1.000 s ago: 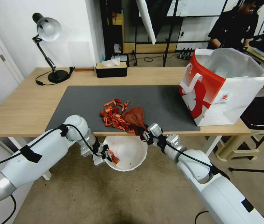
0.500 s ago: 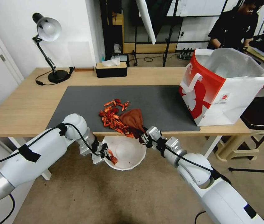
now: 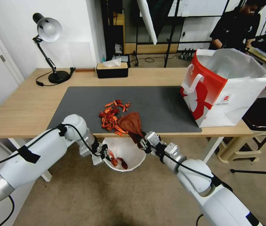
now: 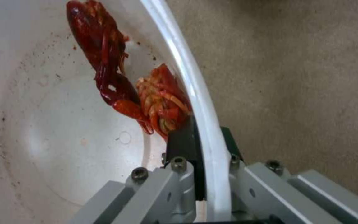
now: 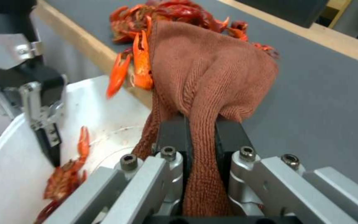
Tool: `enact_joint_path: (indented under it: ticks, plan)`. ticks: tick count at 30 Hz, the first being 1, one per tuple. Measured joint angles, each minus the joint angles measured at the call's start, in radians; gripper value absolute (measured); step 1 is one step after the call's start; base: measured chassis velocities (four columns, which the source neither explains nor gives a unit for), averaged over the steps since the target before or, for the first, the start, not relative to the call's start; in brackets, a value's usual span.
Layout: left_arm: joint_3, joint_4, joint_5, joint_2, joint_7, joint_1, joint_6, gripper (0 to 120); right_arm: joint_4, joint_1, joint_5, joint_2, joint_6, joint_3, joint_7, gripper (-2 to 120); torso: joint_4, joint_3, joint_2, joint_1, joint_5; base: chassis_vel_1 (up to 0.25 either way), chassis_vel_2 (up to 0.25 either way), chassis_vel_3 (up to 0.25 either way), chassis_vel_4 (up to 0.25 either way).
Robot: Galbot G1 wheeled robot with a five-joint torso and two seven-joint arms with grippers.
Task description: Sweep shrimp from table into container with towel, then put container into takeout bag.
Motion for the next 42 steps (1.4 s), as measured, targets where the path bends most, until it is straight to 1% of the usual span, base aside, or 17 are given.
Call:
enact_joint_path:
  ticks: [8,19,24,26,27,29,30,32,33,35,37,39,40,41,42]
  plan:
    - [0.001,0.006,0.0,-0.001,0.0,-0.008,-0.002,0,0.019,-0.045,-0.022,-0.007,0.01,0.004,-0.017,7,-0.0001,0.0,0.0,0.0,0.0,0.0,0.0,0.0,0.0]
    - [-0.001,0.003,-0.003,0.009,0.0,-0.005,-0.005,0,0.059,-0.082,-0.019,-0.017,0.03,0.016,-0.025,7,-0.0001,0.0,0.0,0.0,0.0,0.0,0.0,0.0,0.0]
    - [-0.007,-0.001,-0.003,0.018,-0.001,0.0,-0.007,0,0.085,-0.072,0.02,-0.019,0.045,0.046,-0.026,7,-0.0001,0.0,0.0,0.0,0.0,0.0,0.0,0.0,0.0]
    - [-0.015,-0.005,-0.003,0.026,-0.001,0.009,-0.009,0,0.1,-0.041,0.074,-0.019,0.053,0.078,-0.017,7,0.0,0.0,0.0,0.0,0.0,0.0,0.0,0.0,0.0]
    - [-0.015,-0.005,-0.003,0.026,-0.001,0.009,-0.009,0,0.1,-0.041,0.074,-0.019,0.053,0.078,-0.017,7,0.0,0.0,0.0,0.0,0.0,0.0,0.0,0.0,0.0]
    - [-0.024,-0.009,-0.003,0.031,-0.001,0.02,-0.01,0,0.093,0.005,0.134,-0.015,0.073,0.105,0.001,7,-0.0001,0.0,0.0,0.0,-0.0001,0.0,0.0,0.0,0.0]
    - [-0.024,-0.009,-0.003,0.031,-0.001,0.02,-0.01,0,0.093,0.005,0.134,-0.015,0.073,0.105,0.001,7,-0.0001,0.0,0.0,0.0,-0.0001,0.0,0.0,0.0,0.0]
    - [-0.031,-0.011,-0.002,0.036,-0.001,0.029,-0.012,0,0.055,0.059,0.179,-0.004,0.092,0.117,0.032,7,-0.0001,0.0,0.0,0.0,-0.0001,0.0,0.0,0.0,0.0]
    - [-0.031,-0.011,-0.002,0.036,-0.001,0.029,-0.012,0,0.055,0.059,0.179,-0.004,0.092,0.117,0.032,7,-0.0001,0.0,0.0,0.0,-0.0001,0.0,0.0,0.0,0.0]
    - [-0.039,-0.012,-0.002,0.042,0.0,0.035,-0.014,0,-0.011,0.127,0.201,0.016,0.098,0.119,0.064,7,0.0,0.0,0.0,0.0,0.0,0.0,0.0,0.0,0.0]
    - [-0.042,-0.013,-0.002,0.045,0.0,0.035,-0.015,0,-0.032,0.145,0.206,0.021,0.098,0.118,0.072,7,0.0,0.0,0.0,0.0,0.0,0.0,0.0,0.0,0.0]
    - [-0.049,-0.013,-0.003,0.052,0.0,0.037,-0.018,0,-0.122,0.217,0.219,0.042,0.093,0.105,0.095,7,0.0,0.0,0.0,0.0,0.0001,0.0,0.0,0.0,0.0]
    - [-0.051,-0.013,-0.004,0.054,0.0,0.037,-0.018,0,-0.151,0.238,0.222,0.048,0.09,0.099,0.1,7,0.0001,0.0,0.0,0.0,0.0002,0.0,0.0,0.0,0.0]
    - [-0.051,-0.013,-0.004,0.054,0.0,0.037,-0.018,0,-0.151,0.238,0.222,0.048,0.09,0.099,0.1,7,0.0001,0.0,0.0,0.0,0.0002,0.0,0.0,0.0,0.0]
    - [-0.053,-0.013,-0.004,0.057,0.0,0.037,-0.019,0,-0.196,0.272,0.227,0.057,0.086,0.09,0.107,7,0.0,0.0,0.0,0.0,0.0001,0.0,0.0,0.0,0.0]
